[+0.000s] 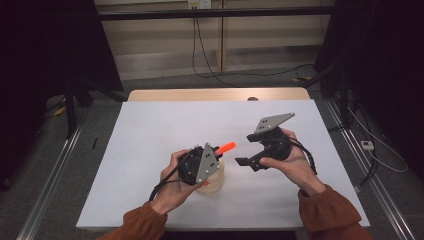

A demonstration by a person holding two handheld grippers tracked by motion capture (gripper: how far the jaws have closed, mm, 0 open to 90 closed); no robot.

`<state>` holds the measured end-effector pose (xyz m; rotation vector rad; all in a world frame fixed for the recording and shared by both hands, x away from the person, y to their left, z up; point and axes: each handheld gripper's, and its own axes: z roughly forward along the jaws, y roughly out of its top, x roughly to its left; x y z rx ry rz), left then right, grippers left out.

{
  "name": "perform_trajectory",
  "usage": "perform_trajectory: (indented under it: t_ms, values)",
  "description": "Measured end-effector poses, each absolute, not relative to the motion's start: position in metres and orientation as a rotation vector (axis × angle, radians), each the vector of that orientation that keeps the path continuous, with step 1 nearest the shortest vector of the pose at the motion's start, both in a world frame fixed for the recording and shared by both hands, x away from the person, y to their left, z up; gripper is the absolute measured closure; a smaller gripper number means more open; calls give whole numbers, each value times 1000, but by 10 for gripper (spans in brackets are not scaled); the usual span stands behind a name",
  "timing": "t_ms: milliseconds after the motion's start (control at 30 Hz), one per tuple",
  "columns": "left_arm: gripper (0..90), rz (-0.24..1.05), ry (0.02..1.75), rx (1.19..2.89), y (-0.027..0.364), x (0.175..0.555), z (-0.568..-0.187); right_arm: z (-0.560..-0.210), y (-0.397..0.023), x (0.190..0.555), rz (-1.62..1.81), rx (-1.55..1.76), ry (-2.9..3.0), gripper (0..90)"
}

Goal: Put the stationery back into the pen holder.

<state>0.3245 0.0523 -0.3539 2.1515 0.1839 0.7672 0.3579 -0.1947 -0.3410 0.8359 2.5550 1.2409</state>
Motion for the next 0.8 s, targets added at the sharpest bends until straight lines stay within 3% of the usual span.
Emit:
perform_trajectory:
  t_ms: [367, 800]
  values:
    - [774, 462, 362, 2008, 69, 338, -356, -356, -205, 352, 1225, 921, 2454, 94]
    - [774, 331, 472, 1906, 80, 344, -353, -380, -224, 332, 1231, 1037, 2350, 93]
